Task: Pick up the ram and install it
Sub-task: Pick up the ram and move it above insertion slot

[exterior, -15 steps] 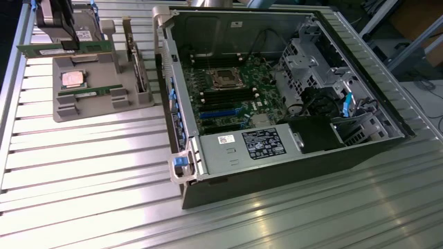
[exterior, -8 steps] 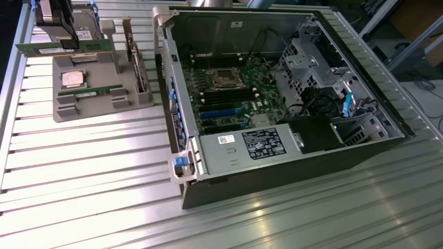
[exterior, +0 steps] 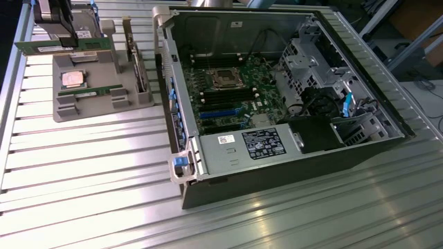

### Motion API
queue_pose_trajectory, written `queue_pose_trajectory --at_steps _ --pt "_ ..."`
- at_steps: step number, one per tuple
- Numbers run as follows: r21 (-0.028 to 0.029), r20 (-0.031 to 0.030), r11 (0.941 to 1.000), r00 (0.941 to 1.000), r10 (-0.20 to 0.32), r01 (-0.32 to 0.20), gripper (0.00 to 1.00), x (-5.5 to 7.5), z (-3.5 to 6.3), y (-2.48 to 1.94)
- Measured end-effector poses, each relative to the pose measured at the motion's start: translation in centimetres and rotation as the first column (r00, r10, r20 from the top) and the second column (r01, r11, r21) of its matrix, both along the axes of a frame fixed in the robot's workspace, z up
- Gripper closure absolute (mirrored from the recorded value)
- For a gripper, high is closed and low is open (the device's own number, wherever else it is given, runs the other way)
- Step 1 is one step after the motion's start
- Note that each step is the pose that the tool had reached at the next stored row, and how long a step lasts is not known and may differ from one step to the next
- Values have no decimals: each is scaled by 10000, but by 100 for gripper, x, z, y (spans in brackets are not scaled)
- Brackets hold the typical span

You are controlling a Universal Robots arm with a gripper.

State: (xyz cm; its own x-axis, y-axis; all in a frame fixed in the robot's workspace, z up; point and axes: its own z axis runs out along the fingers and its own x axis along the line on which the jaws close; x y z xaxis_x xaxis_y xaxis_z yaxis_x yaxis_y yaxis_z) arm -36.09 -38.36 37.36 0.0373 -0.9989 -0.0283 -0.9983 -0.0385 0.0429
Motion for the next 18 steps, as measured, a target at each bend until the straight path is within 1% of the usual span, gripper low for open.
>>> queue_pose_trajectory --at_steps 18 --pt "0 0 10000 10000 0 0 87 0 102 0"
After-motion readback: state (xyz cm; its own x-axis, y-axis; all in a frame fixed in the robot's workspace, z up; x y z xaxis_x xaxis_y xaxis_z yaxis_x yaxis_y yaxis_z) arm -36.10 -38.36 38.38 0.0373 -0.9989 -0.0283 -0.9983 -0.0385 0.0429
